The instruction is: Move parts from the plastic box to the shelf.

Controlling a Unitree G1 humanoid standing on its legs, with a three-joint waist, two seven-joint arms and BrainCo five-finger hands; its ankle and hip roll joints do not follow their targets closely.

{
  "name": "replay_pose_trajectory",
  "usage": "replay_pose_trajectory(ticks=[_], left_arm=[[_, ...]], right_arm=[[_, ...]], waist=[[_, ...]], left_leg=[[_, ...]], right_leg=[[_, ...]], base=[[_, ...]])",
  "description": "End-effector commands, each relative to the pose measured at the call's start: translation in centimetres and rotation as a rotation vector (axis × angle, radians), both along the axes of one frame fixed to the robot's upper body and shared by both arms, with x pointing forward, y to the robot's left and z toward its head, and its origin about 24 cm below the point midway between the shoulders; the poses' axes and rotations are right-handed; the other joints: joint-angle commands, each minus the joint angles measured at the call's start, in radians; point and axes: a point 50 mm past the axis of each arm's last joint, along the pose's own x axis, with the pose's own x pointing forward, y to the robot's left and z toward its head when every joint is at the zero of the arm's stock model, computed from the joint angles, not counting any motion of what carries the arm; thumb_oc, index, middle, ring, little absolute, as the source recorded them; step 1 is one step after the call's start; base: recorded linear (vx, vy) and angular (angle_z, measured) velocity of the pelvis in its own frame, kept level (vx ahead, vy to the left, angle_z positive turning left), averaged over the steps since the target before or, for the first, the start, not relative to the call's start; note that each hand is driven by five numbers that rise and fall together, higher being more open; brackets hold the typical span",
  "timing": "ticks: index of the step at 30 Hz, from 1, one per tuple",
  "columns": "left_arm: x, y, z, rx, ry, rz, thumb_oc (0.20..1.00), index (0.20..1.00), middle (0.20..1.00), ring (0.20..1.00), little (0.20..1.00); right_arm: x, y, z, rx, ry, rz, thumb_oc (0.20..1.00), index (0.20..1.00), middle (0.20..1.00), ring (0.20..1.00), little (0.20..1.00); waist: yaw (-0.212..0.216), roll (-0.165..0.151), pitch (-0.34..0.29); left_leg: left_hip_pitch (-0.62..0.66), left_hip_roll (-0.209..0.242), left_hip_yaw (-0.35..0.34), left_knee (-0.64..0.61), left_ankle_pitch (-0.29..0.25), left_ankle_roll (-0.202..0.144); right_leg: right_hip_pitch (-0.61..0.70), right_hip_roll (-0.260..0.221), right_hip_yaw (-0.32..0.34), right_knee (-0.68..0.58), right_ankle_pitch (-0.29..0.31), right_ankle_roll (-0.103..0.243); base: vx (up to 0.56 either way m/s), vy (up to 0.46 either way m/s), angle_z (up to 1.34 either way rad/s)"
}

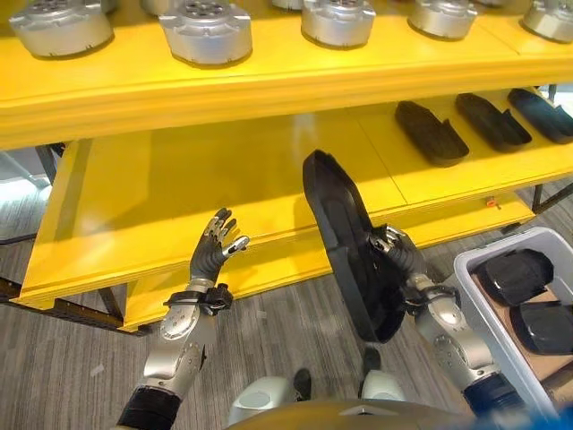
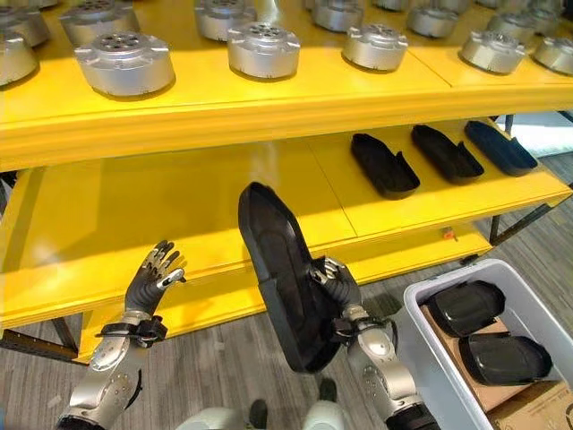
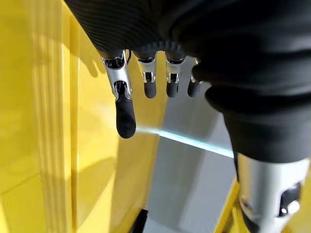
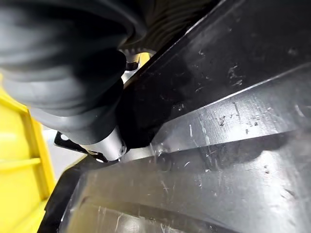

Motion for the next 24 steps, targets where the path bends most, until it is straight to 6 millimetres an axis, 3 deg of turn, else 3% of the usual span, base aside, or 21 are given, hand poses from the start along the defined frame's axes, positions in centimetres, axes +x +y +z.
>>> replay_pose_trajectory(ticks=[1,6,19,22,23,24], left_arm=[[-0.2,0.1,2.5,0.03,-0.121,-0.037,1.0,1.0,1.0,1.0,1.0],[-0.6,0.0,2.1,0.015,-0.103,-0.048,1.0,1.0,1.0,1.0,1.0],[-0.6,0.0,2.0,-0.005,-0.096,-0.032,1.0,1.0,1.0,1.0,1.0],[-0.5,0.0,1.7,-0.009,-0.083,-0.025,1.0,1.0,1.0,1.0,1.0],[-0.2,-0.1,1.8,-0.007,-0.086,-0.03,1.0,1.0,1.0,1.0,1.0],[-0.1,-0.1,1.7,-0.002,-0.08,-0.03,1.0,1.0,1.0,1.0,1.0]], right_arm=[[1.5,-0.4,3.8,0.07,-0.187,-0.004,0.2,0.2,0.2,0.2,0.2],[1.4,-0.5,3.6,0.074,-0.179,-0.01,0.2,0.2,0.2,0.2,0.2],[1.9,-0.7,4.9,0.071,-0.233,-0.01,0.2,0.2,0.2,0.2,0.2],[2.1,-0.7,5.0,0.055,-0.237,-0.002,0.2,0.2,0.2,0.2,0.2],[2.2,-0.9,5.6,0.052,-0.26,-0.002,0.2,0.2,0.2,0.2,0.2],[2.2,-1.1,5.7,0.046,-0.267,-0.003,0.2,0.2,0.2,0.2,0.2]], waist=[[0.01,-0.037,-0.058],[0.015,-0.035,-0.08],[0.018,-0.012,-0.088],[0.028,-0.014,-0.068],[0.032,-0.03,-0.032],[0.033,-0.036,-0.018]], left_leg=[[0.005,0.159,-0.049,-0.019,-0.043,-0.158],[0.037,0.23,-0.058,-0.07,-0.012,-0.189],[0.027,0.357,-0.087,-0.1,0.073,-0.245],[-0.029,0.367,-0.096,-0.034,0.158,-0.27],[-0.109,0.351,-0.065,0.077,0.213,-0.266],[-0.135,0.353,-0.018,0.097,0.214,-0.253]], right_leg=[[-0.02,0.002,-0.039,0.083,-0.002,0.006],[-0.003,0.049,-0.085,0.109,-0.104,-0.029],[-0.021,0.155,-0.119,0.216,-0.24,-0.105],[-0.006,0.169,-0.14,0.207,-0.255,-0.131],[0.012,0.158,-0.173,0.196,-0.253,-0.148],[0.02,0.154,-0.192,0.195,-0.257,-0.153]], base=[[0.06,-0.2,0.01],[0.04,-0.177,-0.04],[0.01,-0.157,0.07],[-0.03,-0.197,0.14],[-0.1,-0.218,0.41],[-0.05,-0.213,0.57]])
